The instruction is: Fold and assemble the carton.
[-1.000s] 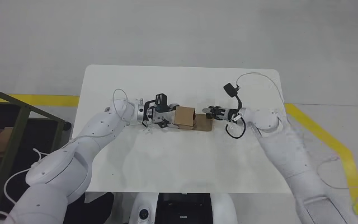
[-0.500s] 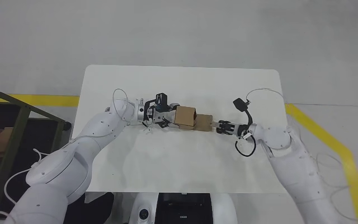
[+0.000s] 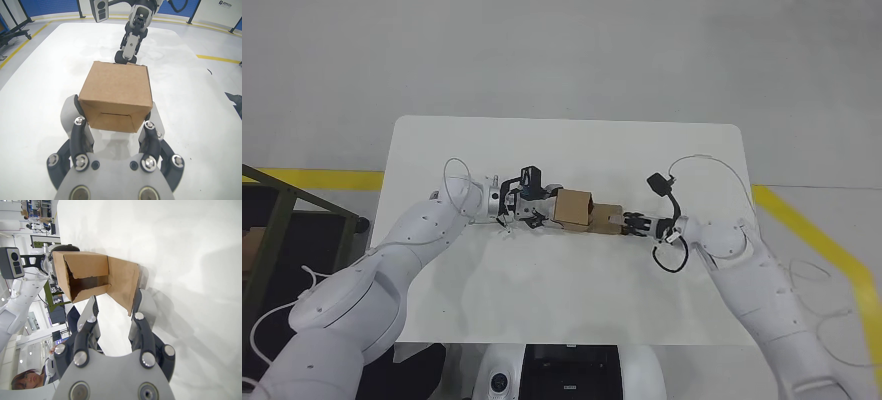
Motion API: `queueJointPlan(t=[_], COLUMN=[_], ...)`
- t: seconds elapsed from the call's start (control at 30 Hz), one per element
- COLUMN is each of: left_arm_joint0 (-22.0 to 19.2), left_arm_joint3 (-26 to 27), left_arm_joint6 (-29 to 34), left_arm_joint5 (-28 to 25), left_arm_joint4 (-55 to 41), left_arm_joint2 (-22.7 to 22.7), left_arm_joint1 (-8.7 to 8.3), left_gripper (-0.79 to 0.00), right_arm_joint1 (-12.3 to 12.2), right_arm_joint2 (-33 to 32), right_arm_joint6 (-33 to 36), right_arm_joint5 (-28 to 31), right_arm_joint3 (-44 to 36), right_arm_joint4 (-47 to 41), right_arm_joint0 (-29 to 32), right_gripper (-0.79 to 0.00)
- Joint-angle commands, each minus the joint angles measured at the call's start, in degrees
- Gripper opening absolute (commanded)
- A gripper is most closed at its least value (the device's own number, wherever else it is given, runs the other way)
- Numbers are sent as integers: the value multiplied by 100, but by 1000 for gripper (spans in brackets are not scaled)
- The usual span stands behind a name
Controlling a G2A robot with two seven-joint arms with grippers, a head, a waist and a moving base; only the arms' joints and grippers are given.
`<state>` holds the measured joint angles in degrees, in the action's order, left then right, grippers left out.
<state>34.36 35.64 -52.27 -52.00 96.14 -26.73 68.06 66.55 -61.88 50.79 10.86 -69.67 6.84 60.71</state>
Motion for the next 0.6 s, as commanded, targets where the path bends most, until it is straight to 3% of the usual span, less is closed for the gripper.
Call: queueJointPlan(t=[0.0,0.33,0.57], left_arm_joint0=[2,14,20], left_arm_joint3=[-2,-31,-23], left_arm_joint6=[0,9,-5], left_arm_joint5=[-1,-10,5], left_arm_joint4=[4,-16,-11], left_arm_joint2=[-5,-34,-43], left_arm_joint1=[2,7,5], left_gripper=[-185,-182,-185], right_arm_joint1=[21,101,118], right_arm_joint2=[60,174,264], right_arm_joint6=[6,172,190], right_arm_joint5=[32,511,450], right_arm_joint3=[88,458,581], right_arm_joint4=[-43,-708,-616], right_arm_joint0=[-64,-231,-326], right_gripper=[-425,-425,-416])
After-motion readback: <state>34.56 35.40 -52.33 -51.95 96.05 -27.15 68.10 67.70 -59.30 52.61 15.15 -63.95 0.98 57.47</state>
